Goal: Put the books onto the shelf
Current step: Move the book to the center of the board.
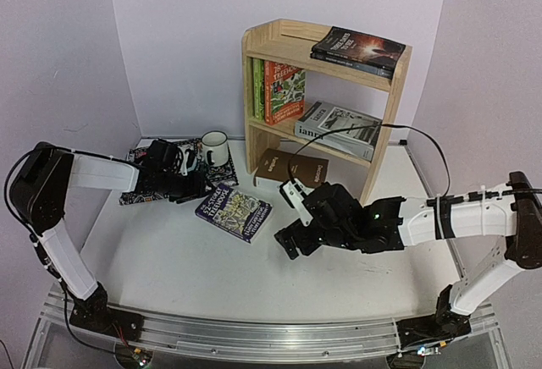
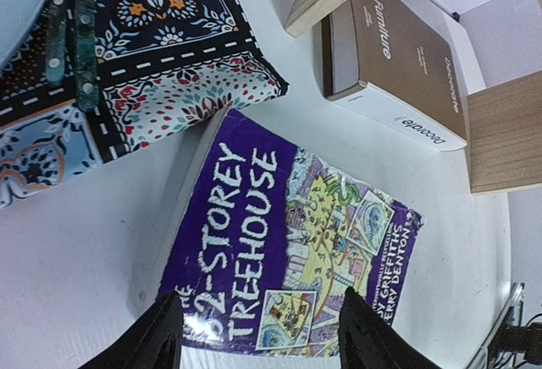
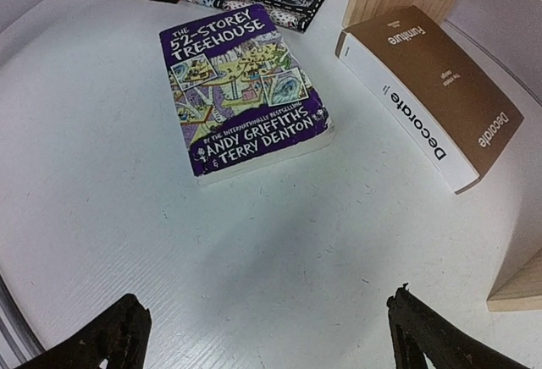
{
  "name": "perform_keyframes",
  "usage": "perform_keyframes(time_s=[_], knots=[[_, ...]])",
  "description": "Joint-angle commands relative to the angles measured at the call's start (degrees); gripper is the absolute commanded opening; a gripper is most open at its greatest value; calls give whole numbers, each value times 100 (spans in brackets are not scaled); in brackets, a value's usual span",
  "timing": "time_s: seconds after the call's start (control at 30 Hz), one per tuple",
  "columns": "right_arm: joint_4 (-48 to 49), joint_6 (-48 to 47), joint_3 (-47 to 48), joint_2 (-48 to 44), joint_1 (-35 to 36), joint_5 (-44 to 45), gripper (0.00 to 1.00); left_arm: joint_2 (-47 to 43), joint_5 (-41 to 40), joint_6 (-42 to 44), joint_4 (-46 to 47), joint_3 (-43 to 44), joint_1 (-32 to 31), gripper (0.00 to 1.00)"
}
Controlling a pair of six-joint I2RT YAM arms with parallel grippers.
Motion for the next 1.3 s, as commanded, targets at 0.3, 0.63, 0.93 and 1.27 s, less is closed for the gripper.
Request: perform_keyframes(time_s=[0.3,0.63,0.93,1.27], knots=[[109,-313,96,-287,18,82,98,1754,709,-172,1071,1903,-253,40],[97,-323,-116,-504,15,135,98,2619,88,-308,1254,2864,-512,36],[90,-399,-255,-775,15,191,98,3192,-20,-922,1792,3208,-583,36],[6,-434,-358,-889,14,407,98,3574,480,-1070,1968,3441,-578,35]])
